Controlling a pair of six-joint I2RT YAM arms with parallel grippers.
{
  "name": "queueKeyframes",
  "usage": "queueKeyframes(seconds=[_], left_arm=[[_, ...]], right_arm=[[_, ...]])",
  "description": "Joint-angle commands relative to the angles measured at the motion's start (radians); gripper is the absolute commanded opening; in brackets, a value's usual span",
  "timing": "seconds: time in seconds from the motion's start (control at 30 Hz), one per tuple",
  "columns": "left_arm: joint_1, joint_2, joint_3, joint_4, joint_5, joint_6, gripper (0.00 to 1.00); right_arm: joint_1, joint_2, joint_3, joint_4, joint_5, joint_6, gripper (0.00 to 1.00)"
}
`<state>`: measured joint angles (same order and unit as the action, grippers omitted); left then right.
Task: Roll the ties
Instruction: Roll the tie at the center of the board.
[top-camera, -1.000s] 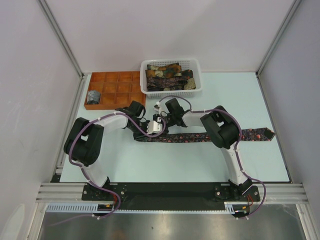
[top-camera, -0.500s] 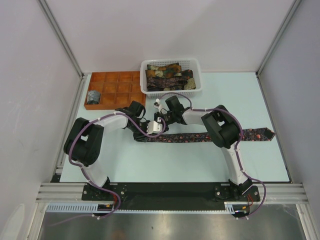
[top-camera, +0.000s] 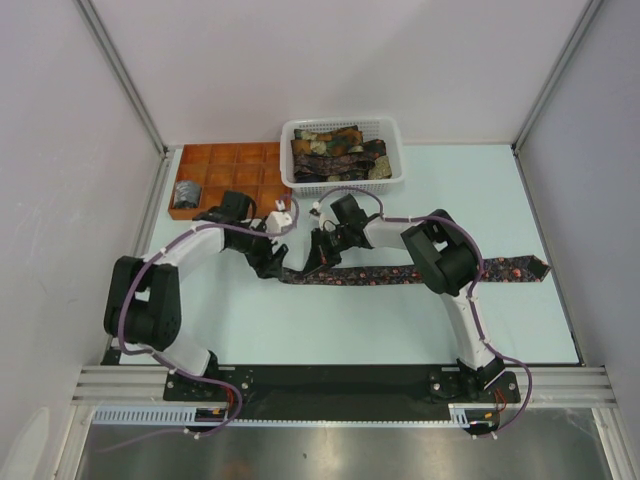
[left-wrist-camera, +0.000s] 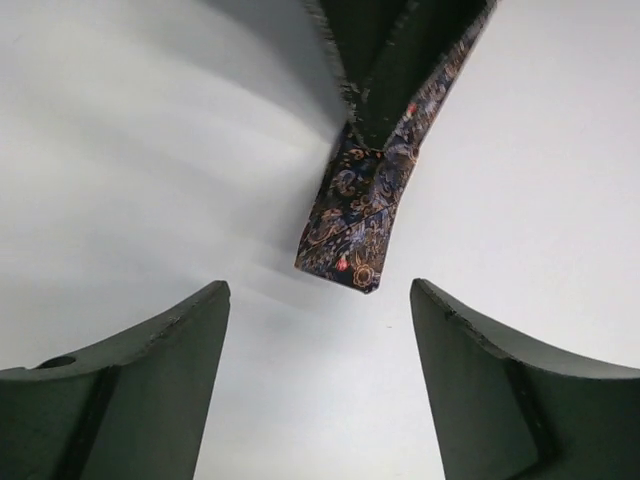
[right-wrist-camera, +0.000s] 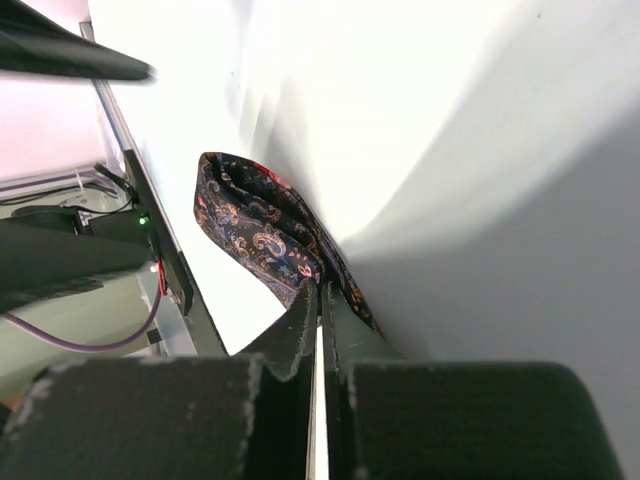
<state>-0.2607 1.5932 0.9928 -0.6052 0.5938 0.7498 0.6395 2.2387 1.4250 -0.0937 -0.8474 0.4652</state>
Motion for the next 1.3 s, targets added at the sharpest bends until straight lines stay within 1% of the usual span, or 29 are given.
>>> queueKeyframes(seconds=[0.0, 0.07, 0.1, 0.17, 0.2, 0.37, 0.4, 0.43, 0.47, 0.53, 0.57, 0.63, 0.67, 0.73, 0.77, 0.83, 0.87, 0.97, 1.17, 1.27], left_arm=[[0.058, -0.053, -0.036, 0.041, 0.113, -0.359, 0.79], [0.064, -0.042, -0.059, 0.070, 0.106, -0.452, 0.78], [0.069, -0.036, -0.066, 0.088, 0.116, -0.522, 0.78], [0.072, -0.019, -0.089, 0.111, 0.115, -0.590, 0.76], [0.077, -0.015, -0.097, 0.136, 0.121, -0.649, 0.73], [0.097, 0.008, -0.129, 0.215, 0.141, -0.802, 0.64], [0.100, 0.011, -0.131, 0.232, 0.139, -0.811, 0.61], [0.098, 0.013, -0.132, 0.240, 0.139, -0.817, 0.59], [0.100, 0.014, -0.132, 0.252, 0.141, -0.832, 0.54], [0.098, 0.024, -0.125, 0.259, 0.156, -0.849, 0.49], [0.098, 0.025, -0.122, 0.266, 0.164, -0.860, 0.42], [0.098, 0.019, -0.115, 0.280, 0.188, -0.871, 0.36], [0.097, 0.021, -0.114, 0.288, 0.198, -0.880, 0.31], [0.095, 0.034, -0.102, 0.289, 0.222, -0.885, 0.25], [0.097, 0.040, -0.102, 0.289, 0.230, -0.885, 0.20], [0.092, 0.044, -0.097, 0.291, 0.239, -0.885, 0.15], [0.086, 0.045, -0.100, 0.294, 0.248, -0.885, 0.10], [0.065, 0.059, -0.102, 0.312, 0.259, -0.896, 0.04], [0.002, 0.109, -0.079, 0.367, 0.242, -0.931, 0.03], [-0.026, 0.131, -0.074, 0.375, 0.209, -0.937, 0.02]], right_arm=[[0.000, 0.012, 0.031, -0.023, 0.048, -0.037, 0.00], [0.000, 0.010, 0.031, -0.028, 0.054, -0.036, 0.00], [0.000, 0.012, 0.028, -0.026, 0.057, -0.033, 0.00], [0.002, 0.013, 0.029, -0.028, 0.059, -0.033, 0.00], [0.002, 0.010, 0.028, -0.029, 0.061, -0.034, 0.00], [0.002, 0.007, 0.029, -0.029, 0.064, -0.033, 0.00], [0.003, 0.007, 0.028, -0.031, 0.067, -0.033, 0.00], [0.003, 0.006, 0.026, -0.031, 0.067, -0.033, 0.00], [0.003, 0.006, 0.028, -0.029, 0.067, -0.033, 0.00], [0.003, 0.006, 0.026, -0.029, 0.068, -0.033, 0.00], [0.003, 0.006, 0.026, -0.031, 0.068, -0.031, 0.00], [0.003, 0.006, 0.026, -0.029, 0.070, -0.030, 0.00], [0.005, 0.006, 0.026, -0.029, 0.070, -0.027, 0.00], [0.003, 0.007, 0.025, -0.024, 0.067, -0.022, 0.00], [0.005, 0.007, 0.025, -0.021, 0.067, -0.022, 0.00], [0.005, 0.009, 0.026, -0.023, 0.065, -0.022, 0.00], [0.006, 0.007, 0.028, -0.023, 0.067, -0.022, 0.00], [0.006, 0.009, 0.029, -0.021, 0.067, -0.020, 0.00], [0.014, 0.007, 0.029, -0.023, 0.070, -0.016, 0.00], [0.014, 0.010, 0.028, -0.021, 0.070, -0.011, 0.00]])
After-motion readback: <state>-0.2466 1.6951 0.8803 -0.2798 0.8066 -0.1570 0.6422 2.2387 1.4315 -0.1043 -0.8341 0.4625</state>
